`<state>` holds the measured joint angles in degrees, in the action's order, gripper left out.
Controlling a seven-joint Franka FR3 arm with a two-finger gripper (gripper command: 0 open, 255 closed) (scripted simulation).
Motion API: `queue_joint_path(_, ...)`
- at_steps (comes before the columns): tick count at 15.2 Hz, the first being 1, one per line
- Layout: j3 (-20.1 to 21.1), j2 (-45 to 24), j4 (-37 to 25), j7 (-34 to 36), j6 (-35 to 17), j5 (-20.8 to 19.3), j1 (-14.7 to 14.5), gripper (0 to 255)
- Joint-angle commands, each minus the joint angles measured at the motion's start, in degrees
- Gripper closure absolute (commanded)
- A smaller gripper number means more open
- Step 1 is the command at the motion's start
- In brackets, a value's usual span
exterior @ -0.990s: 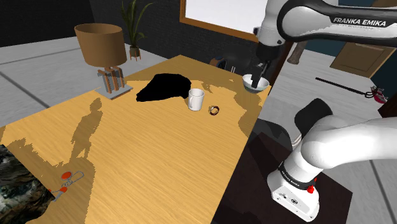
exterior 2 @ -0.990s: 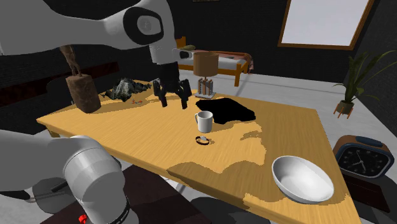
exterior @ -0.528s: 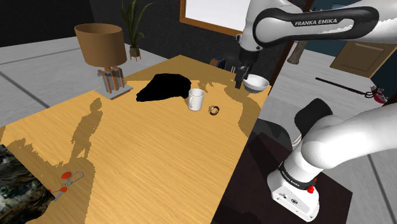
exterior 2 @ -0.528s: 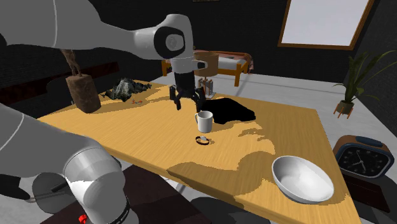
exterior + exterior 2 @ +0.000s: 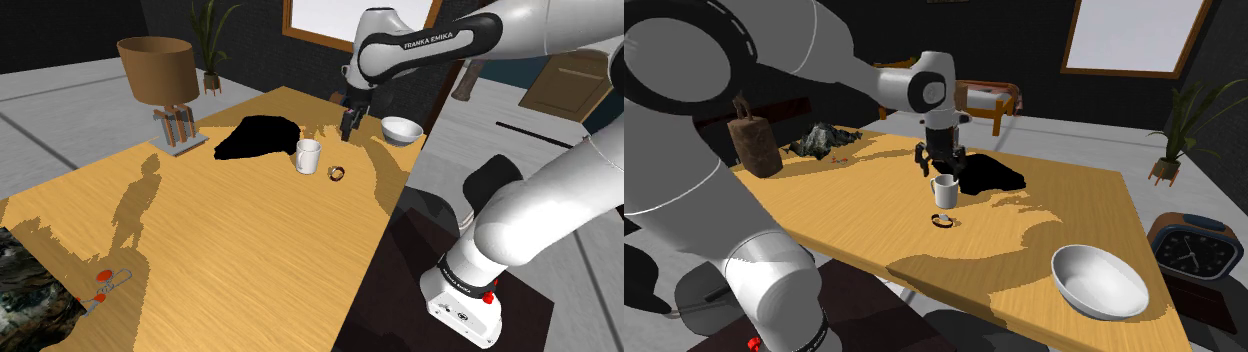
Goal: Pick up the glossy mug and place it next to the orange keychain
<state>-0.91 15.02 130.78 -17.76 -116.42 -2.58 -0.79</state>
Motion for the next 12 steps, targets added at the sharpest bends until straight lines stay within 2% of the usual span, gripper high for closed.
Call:
queue_joint_path(1, -0.32, -4.48, -2.40, -1.40, -2.27, 1.12, -0.34, 0)
queue_joint_path(10, -0.35, -24.50, -17.54, -8.13, -7.40, 7.03, -0.79, 0)
queue_joint_path(12, -0.30, -24.91, -17.25, -8.17, -8.10, 7.09, -0.77, 0)
